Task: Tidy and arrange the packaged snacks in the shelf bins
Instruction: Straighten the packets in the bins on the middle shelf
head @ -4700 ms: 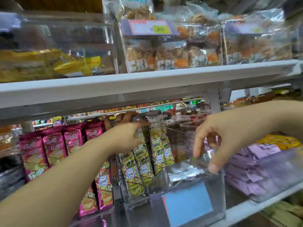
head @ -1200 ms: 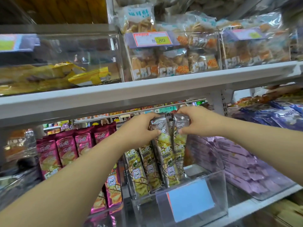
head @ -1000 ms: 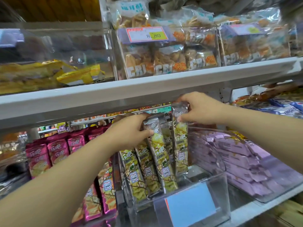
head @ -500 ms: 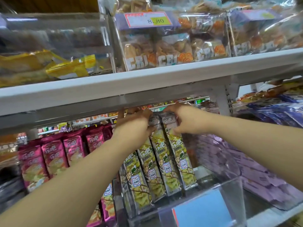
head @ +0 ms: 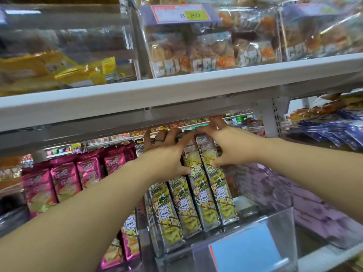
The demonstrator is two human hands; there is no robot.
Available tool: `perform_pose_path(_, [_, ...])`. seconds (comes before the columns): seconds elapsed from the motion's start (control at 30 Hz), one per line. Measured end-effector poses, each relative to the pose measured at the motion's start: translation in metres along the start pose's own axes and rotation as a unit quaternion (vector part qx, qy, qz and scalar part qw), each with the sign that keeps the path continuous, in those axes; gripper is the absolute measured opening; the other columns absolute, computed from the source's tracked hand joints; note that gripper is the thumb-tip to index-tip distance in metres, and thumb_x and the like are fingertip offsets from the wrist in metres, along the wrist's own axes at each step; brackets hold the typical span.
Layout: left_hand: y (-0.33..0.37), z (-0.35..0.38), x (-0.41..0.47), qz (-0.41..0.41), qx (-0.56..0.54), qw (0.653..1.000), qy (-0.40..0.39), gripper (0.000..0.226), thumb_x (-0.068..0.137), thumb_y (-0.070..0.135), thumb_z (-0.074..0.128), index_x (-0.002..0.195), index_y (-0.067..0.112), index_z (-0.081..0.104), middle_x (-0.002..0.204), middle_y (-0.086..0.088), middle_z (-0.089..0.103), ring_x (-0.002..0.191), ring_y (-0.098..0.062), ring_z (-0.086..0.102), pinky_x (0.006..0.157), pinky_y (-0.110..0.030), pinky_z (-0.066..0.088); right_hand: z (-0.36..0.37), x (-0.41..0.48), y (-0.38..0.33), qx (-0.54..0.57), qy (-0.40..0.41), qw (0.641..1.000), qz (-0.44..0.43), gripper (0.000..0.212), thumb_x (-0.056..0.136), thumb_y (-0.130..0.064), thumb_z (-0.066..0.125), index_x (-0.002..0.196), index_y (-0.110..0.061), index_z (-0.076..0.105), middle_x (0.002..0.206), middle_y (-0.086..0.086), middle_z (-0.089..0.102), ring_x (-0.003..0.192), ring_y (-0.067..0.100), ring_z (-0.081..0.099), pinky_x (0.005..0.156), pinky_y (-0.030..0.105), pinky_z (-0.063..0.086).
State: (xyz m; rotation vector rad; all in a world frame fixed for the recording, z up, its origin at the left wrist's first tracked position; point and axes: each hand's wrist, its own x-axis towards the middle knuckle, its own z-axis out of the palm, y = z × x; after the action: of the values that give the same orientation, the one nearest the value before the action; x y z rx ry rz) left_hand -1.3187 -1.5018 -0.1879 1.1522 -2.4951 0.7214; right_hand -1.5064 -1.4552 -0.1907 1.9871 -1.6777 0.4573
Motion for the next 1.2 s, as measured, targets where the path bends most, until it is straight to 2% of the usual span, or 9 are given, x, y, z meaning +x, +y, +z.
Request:
perform_pose_path(0.07, [-0.002,-0.001,-0.002,0.004,-0.002,1.0,0.011,0.097,0.081,0.061,0.06,0.146,0.046,-0.011,0.155,0.008,-0.003,0.146,-0.024,-0.003,0.113,-0.061,-0.008,-0.003,-0.002,0.0,-0.011,0.003,1.0,0.013,0.099,0.072,-0.04,0.078,0.148,-0.035,0.014,0.141,0.01,0.023,0.078,0.016,0.054,0.068,0.029,0.049])
perform_pose_path(0.17, [-0.008,-0.004,-0.006,-0.003,-0.017,1.0,0.018,0.099,0.077,0.065,0.06,0.145,0.048,-0.009,0.154,0.011,-0.005,0.146,-0.024,-0.004,0.114,-0.06,-0.005,-0.013,-0.011,-0.007,-0.01,0.089,0.996,0.003,0.076,0.077,-0.04,0.072,0.141,-0.032,0.033,0.131,0.006,0.04,0.111,0.026,0.052,0.088,0.036,0.049])
perform_pose_path(0.27, [-0.016,-0.006,-0.013,-0.026,-0.029,0.999,0.018,0.097,0.076,0.064,0.062,0.145,0.048,-0.005,0.156,0.007,0.0,0.146,-0.025,-0.001,0.114,-0.06,-0.001,-0.02,-0.016,-0.015,0.027,0.022,0.996,-0.081,0.041,0.084,-0.035,0.067,0.123,-0.031,0.056,0.097,-0.012,0.052,0.099,0.013,0.052,0.084,0.032,0.045])
perform_pose_path(0.33, [-0.02,-0.007,-0.018,-0.051,-0.026,0.998,0.016,0.098,0.076,0.061,0.065,0.146,0.045,-0.002,0.155,0.006,0.003,0.145,-0.027,0.004,0.115,-0.059,0.003,-0.017,-0.017,-0.021,0.051,-0.075,0.989,-0.113,0.042,0.086,-0.032,0.067,0.126,-0.032,0.057,0.087,-0.022,0.043,0.091,0.006,0.05,0.084,0.026,0.044])
perform_pose_path(0.47, [-0.018,-0.008,-0.024,-0.085,-0.042,0.995,0.016,0.097,0.079,0.053,0.068,0.148,0.04,0.002,0.151,0.002,0.01,0.142,-0.028,0.013,0.114,-0.056,0.016,-0.007,-0.017,-0.022,0.029,-0.148,0.982,-0.117,0.056,0.089,-0.03,0.063,0.14,-0.037,0.042,0.124,-0.005,0.05,0.123,0.016,0.047,0.103,0.034,0.039])
perform_pose_path(0.53, [-0.014,-0.006,-0.023,-0.087,-0.051,0.995,0.009,0.095,0.082,0.046,0.068,0.149,0.036,0.001,0.151,0.001,0.011,0.141,-0.031,0.016,0.113,-0.056,0.02,-0.003,-0.016,-0.022,0.01,-0.166,0.98,-0.106,0.062,0.09,-0.031,0.062,0.144,-0.041,0.033,0.143,0.005,0.038,0.135,0.022,0.036,0.109,0.036,0.033])
perform_pose_path(0.73, [-0.014,-0.005,-0.013,-0.056,-0.094,0.994,-0.01,0.09,0.089,0.033,0.064,0.151,0.03,0.0,0.157,0.004,0.003,0.145,-0.031,0.007,0.114,-0.054,0.021,-0.005,-0.015,-0.023,0.027,-0.152,0.984,-0.088,0.061,0.089,-0.036,0.061,0.143,-0.042,0.033,0.138,0.004,0.037,0.131,0.023,0.038,0.108,0.034,0.033])
perform_pose_path(1.13, [-0.015,-0.014,-0.029,-0.039,-0.071,0.996,-0.023,0.089,0.09,0.041,0.06,0.15,0.038,-0.006,0.158,0.007,-0.002,0.146,-0.026,0.002,0.116,-0.057,0.012,-0.014,-0.025,-0.024,0.042,-0.146,0.985,-0.083,0.06,0.089,-0.036,0.062,0.143,-0.04,0.035,0.149,0.002,0.034,0.135,0.018,0.036,0.112,0.033,0.03])
perform_pose_path(1.2, [-0.015,-0.019,-0.035,-0.042,-0.071,0.996,-0.021,0.089,0.09,0.044,0.06,0.149,0.04,-0.006,0.158,0.006,-0.003,0.146,-0.028,0.006,0.116,-0.055,0.014,-0.019,-0.029,-0.026,0.044,-0.14,0.985,-0.088,0.06,0.089,-0.036,0.062,0.143,-0.038,0.035,0.146,0.002,0.038,0.123,0.009,0.041,0.107,0.026,0.031])
